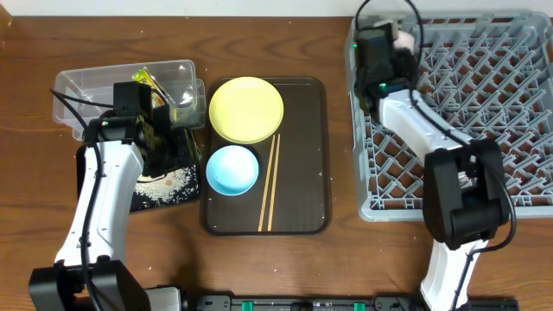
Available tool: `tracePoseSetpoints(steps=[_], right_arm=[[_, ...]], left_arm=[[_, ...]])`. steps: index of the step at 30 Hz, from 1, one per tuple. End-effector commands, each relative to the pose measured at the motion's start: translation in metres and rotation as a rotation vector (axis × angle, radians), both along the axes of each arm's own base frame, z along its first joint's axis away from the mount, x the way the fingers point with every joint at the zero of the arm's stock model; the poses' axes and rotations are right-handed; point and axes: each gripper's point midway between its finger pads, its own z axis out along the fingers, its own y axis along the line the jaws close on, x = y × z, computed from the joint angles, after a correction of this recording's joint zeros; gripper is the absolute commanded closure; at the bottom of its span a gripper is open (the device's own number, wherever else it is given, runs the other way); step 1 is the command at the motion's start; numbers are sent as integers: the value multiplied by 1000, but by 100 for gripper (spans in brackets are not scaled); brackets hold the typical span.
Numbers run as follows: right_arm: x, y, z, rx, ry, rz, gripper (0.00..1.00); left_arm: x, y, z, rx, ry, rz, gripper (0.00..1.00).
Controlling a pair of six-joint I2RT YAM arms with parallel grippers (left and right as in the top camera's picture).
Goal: Sort waste into correct bins and load items into the dishwasher rack
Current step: 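Lift the pink bowl with the right gripper and set it into the rack, then move the right gripper to the light-blue bowl and grasp its rim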
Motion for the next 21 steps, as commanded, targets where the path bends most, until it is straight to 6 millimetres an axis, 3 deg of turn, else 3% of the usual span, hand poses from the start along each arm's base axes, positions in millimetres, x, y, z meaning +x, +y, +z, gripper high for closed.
tracePoseSetpoints(steps=[1,6,11,21], right_arm=[[-2,31,-13,55,30,71,77],[-10,34,-11,97,24,44,68],[-20,24,7,123,20,10,63],[-32,6,82,166,-109,-6,39]], left_arm=[[0,2,4,6,-10,9,39],[0,2,4,6,-10,9,39],[0,2,4,6,-10,9,39],[0,2,4,6,-10,8,39]])
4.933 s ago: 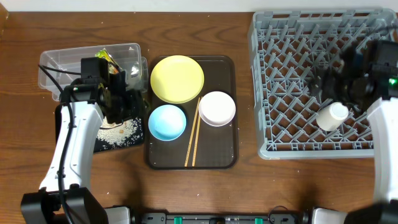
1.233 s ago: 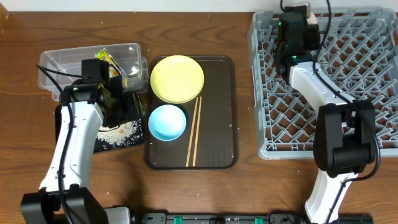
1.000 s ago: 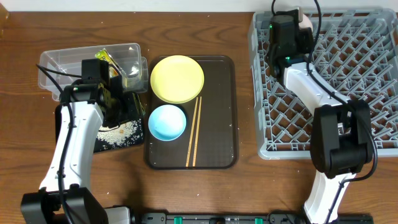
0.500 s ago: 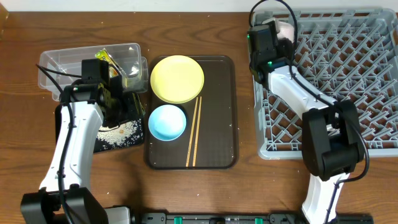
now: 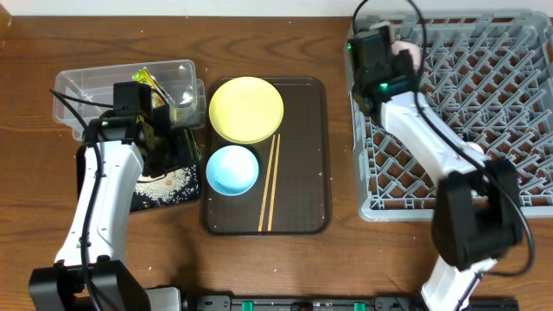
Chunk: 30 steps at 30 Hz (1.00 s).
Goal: Sort waste into correct bins and load items into the dishwasher rack
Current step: 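Move the right gripper to the light-blue bowl and grasp its rim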
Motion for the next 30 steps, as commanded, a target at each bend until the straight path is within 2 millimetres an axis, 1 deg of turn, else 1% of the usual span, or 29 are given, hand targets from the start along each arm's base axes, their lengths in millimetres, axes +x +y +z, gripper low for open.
tracePoseSetpoints(steps=[1,3,5,8,10,12,13,16,18,21,26,27,30], right_arm=[[-5,-9,47,49,-104,-22,37],[-8,0,54,85,-105,22,31],[-11,18,53,143,-75,103,28],[-24,65,38,275,31,298,27],[-37,106,26,390,116,454,27],[-52,142,18,525,183,571,27],[-60,159,16,600,214,612,25],[-78,192,9,760,285,644,25],[-90,209,0,836,343,635,24],[-110,230,-17,885,437,631,24],[-146,253,-50,869,598,609,26],[-153,258,-56,861,626,613,26],[-175,275,-72,833,696,638,27]], left_arm=[[0,2,4,6,-10,9,39],[0,2,4,6,-10,9,39],[0,2,4,7,-10,9,39],[-1,2,4,6,-6,9,39],[-3,2,3,6,2,9,39],[-5,3,2,13,11,12,39],[-6,7,1,31,20,22,39],[-15,29,-4,139,75,145,39],[-22,44,-5,212,110,237,39],[-30,57,-6,275,140,329,39],[-32,65,-5,308,147,395,38],[-32,66,-5,315,146,406,32],[-32,68,-4,321,142,423,30]])
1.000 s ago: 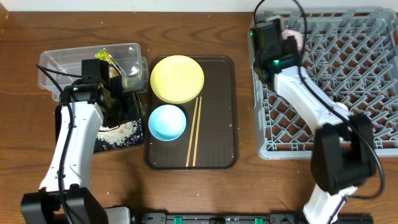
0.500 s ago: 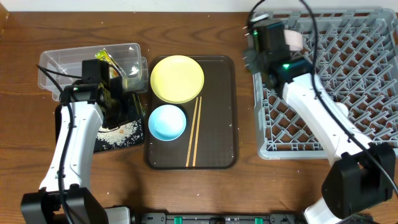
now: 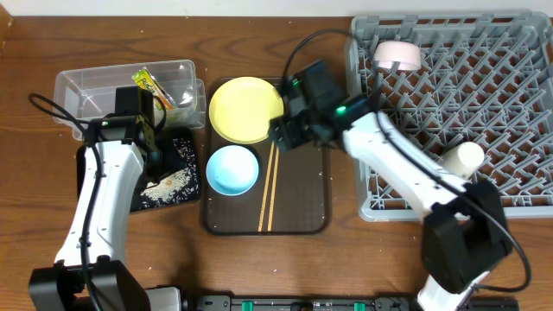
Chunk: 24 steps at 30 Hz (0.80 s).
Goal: Sort waste into correct bins and load items into the dishwasher rack
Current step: 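Move the right gripper to the light-blue bowl and grasp its rim, then carry the light-blue bowl with the right gripper into the rack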
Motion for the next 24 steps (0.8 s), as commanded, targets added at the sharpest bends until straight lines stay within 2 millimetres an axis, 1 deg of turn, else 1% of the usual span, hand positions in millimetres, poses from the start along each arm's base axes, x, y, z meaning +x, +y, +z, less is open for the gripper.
tracePoseSetpoints(steps=[1,3,4,6,8,9,11,14,15,16,19,20,23,24], right_arm=[[-28,27,-15,3,72,56,29],[-38,36,-23,-9,88,84,35],[-41,39,-29,-18,100,80,36],[-47,43,-40,-41,126,58,39],[-52,46,-52,-62,154,35,45],[-53,47,-58,-73,163,21,48],[-55,47,-70,-99,178,-11,50],[-55,47,-80,-115,194,-41,56],[-55,47,-81,-115,195,-41,59],[-54,47,-81,-116,194,-41,65],[-52,49,-80,-108,183,-42,85],[-51,50,-80,-104,179,-42,90],[-45,50,-74,-88,164,-49,99],[-41,48,-70,-82,154,-57,99]], left_arm=[[-2,11,5,51,-13,65,30],[-2,11,5,51,-12,65,29],[-2,11,5,51,-12,65,29],[-2,11,5,51,-11,65,29],[-3,11,4,51,-9,65,29],[-3,11,4,51,-8,65,29],[-3,11,4,51,-8,65,29],[-3,11,4,51,-9,65,29],[-3,11,4,51,-9,65,29],[-3,11,4,51,-9,65,28],[-3,11,4,51,-9,65,29],[-3,11,4,51,-8,65,28],[-3,11,4,51,-8,65,29],[-3,11,4,50,-8,65,29]])
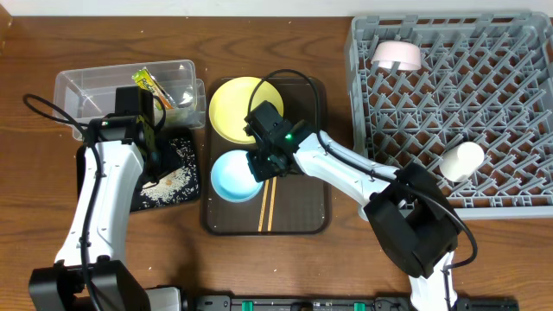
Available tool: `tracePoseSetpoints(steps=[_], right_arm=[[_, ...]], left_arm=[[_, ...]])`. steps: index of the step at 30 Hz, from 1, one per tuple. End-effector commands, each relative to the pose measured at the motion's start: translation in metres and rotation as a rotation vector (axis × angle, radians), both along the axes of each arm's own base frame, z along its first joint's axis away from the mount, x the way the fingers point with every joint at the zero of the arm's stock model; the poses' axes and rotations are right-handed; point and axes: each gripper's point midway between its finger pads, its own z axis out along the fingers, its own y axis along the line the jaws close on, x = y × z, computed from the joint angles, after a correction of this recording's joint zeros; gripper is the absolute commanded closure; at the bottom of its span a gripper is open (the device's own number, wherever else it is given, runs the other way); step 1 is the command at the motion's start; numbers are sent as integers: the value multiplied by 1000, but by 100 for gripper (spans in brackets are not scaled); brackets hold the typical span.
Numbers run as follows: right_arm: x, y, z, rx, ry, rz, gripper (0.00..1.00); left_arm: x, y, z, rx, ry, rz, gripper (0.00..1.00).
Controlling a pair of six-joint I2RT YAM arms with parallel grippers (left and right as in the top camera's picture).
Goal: Sort waste into correct bins and load items into the dishwasher rack
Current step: 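Carry the light-blue bowl with the right gripper into the rack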
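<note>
On the dark tray [318, 186] lie a yellow plate [235, 108], a light-blue bowl [229, 179] and a pair of wooden chopsticks [266, 210]. My right gripper [264, 164] hangs over the bowl's right rim and the top ends of the chopsticks. Its fingers are hidden under the wrist. The grey dishwasher rack [510, 104] holds a pink cup [397, 56] at its far-left corner and a white cup [460, 161] near its front. My left gripper [155, 142] is over the black bin [177, 186], its fingers unclear.
A clear plastic bin [86, 86] at the far left holds a yellow-green wrapper [147, 85] and a crumpled piece. White rice is scattered in the black bin. Cables trail from both arms over the table.
My right gripper has moved from beside the yellow plate's right edge down and left to the blue bowl's right rim. The left arm has not moved.
At first my right gripper was at the rack's far-left corner with the pink cup, and it was still there at the following moment. Then the cup stood alone in the rack and the gripper was over the tray. Now it is at the bowl.
</note>
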Motion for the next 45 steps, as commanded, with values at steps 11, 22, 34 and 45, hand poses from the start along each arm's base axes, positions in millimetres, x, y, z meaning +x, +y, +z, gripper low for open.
tracePoseSetpoints(steps=[11,22,34,45], right_arm=[[83,-80,122,-15,-389,-154,99],[162,-277,236,-494,-870,-436,99],[178,-436,272,-1061,-919,-562,99],[192,-497,220,-1252,-764,-541,99]], left_arm=[[-2,4,4,15,-7,16,29],[-1,4,4,15,-8,16,29],[-1,4,4,16,-12,16,28],[-1,4,4,16,-10,16,28]])
